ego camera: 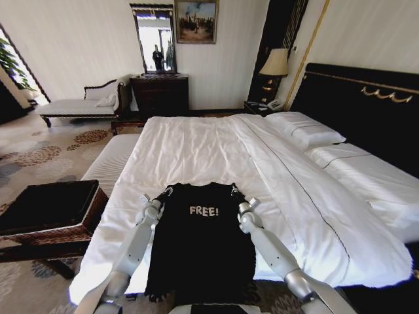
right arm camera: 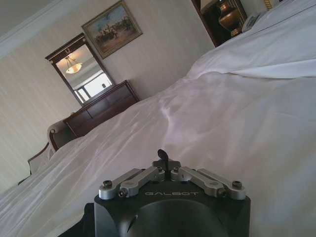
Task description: Fold the clothes on the bed and place them into the basket.
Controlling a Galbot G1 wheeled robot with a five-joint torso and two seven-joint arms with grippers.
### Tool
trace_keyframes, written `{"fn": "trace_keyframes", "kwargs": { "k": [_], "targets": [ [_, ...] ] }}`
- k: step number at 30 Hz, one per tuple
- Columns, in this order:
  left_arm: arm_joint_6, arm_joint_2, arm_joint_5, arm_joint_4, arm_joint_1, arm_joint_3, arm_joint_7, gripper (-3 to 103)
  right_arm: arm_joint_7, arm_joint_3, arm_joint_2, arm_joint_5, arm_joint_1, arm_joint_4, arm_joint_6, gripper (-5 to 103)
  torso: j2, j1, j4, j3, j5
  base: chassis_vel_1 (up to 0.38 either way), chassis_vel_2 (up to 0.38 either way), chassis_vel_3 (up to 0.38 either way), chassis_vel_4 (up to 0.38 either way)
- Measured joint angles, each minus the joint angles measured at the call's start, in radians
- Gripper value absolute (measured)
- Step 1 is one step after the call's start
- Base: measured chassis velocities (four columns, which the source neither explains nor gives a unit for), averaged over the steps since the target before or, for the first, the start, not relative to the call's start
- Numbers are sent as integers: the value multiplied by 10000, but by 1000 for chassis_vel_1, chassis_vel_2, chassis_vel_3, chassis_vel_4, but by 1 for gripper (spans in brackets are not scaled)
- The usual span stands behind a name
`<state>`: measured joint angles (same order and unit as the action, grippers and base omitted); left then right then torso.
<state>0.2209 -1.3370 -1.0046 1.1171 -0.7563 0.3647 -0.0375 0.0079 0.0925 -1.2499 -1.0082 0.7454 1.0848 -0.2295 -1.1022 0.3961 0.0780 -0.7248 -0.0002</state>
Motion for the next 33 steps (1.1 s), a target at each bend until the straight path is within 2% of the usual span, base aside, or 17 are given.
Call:
{"fn": "trace_keyframes", "kwargs": {
  "k": [2, 3, 5, 7, 11, 14, 17, 19, 22, 24, 26, 28, 29, 30, 33],
  "targets": [
    [-8, 35, -24, 13, -13, 47, -2, 32, -5, 41, -13, 18, 15, -11, -5, 1, 0, 0, 0, 0, 1, 0, 0, 0, 0],
    [-8, 35, -24, 13, -13, 47, -2, 32, -5, 41, -13, 18, 15, -11, -5, 1, 0, 0, 0, 0, 1, 0, 0, 0, 0],
    [-22, 101, -64, 22, -20, 113, -2, 22, -11, 81, -48, 46, 46, -28, -15, 1, 0, 0, -2, 0, 1, 0, 0, 0, 0],
    [-26, 120, -75, 33, -22, 127, -4, 22, -12, 89, -54, 55, 55, -34, -20, 1, 0, 0, -2, 0, 2, 0, 0, 0, 0],
    [-44, 295, -201, 301, -118, 168, -26, 3, 7, 105, -29, 70, 104, 90, -58, 1, 0, 1, 1, 0, 1, 0, 0, 0, 0],
    [-45, 475, -315, 595, -254, 184, -15, 3, 144, 79, 117, 32, 163, 403, -74, 1, 0, 1, 0, 0, 2, 0, 0, 0, 0],
    [-58, 1236, -724, 2003, -839, 185, 26, 3, 557, -256, 1274, -579, 486, 2104, 104, 1, 0, 2, -7, -1, 3, 0, 0, 0, 0],
    [-58, 1383, -809, 2293, -959, 187, 47, 3, 596, -310, 1519, -670, 528, 2405, 145, 1, 0, 0, -6, 0, 0, 0, 0, 0, 0],
    [-42, 2091, -1494, 3841, -1481, 419, 178, 3, 823, -591, 2522, -1194, 529, 3579, 309, 1, -2, -4, 3, 3, 4, 0, 0, 0, 0],
    [-34, 2168, -1598, 4012, -1523, 457, 218, 3, 857, -633, 2612, -1250, 489, 3688, 317, 1, -1, -5, 3, 2, 4, 0, 0, 0, 0],
    [25, 2597, -2231, 4891, -1592, 630, 418, 3, 1052, -893, 2992, -1560, 143, 4288, 380, 1, -1, -3, -4, 1, 3, 0, 0, 0, 0],
    [49, 2723, -2384, 5105, -1568, 665, 470, 3, 1116, -976, 3078, -1686, 2, 4480, 407, 1, 0, -2, -5, 1, 4, 0, 0, 0, 0],
    [86, 2926, -2626, 5425, -1470, 693, 554, 3, 1168, -1147, 3188, -1877, -271, 4775, 437, 1, 0, 0, -3, 1, 0, 0, 0, 0, 0],
    [192, 3310, -3065, 5921, -966, 705, 729, 3, 1175, -1716, 3343, -2399, -1278, 5103, 446, 1, -1, -2, -2, 1, 1, 0, 0, 0, 0],
    [243, 3417, -3190, 5979, -587, 701, 830, 3, 1175, -2056, 3357, -2691, -1910, 5073, 446, 1, 0, -2, -3, 0, 1, 0, 0, 0, 0]
  ]
}}
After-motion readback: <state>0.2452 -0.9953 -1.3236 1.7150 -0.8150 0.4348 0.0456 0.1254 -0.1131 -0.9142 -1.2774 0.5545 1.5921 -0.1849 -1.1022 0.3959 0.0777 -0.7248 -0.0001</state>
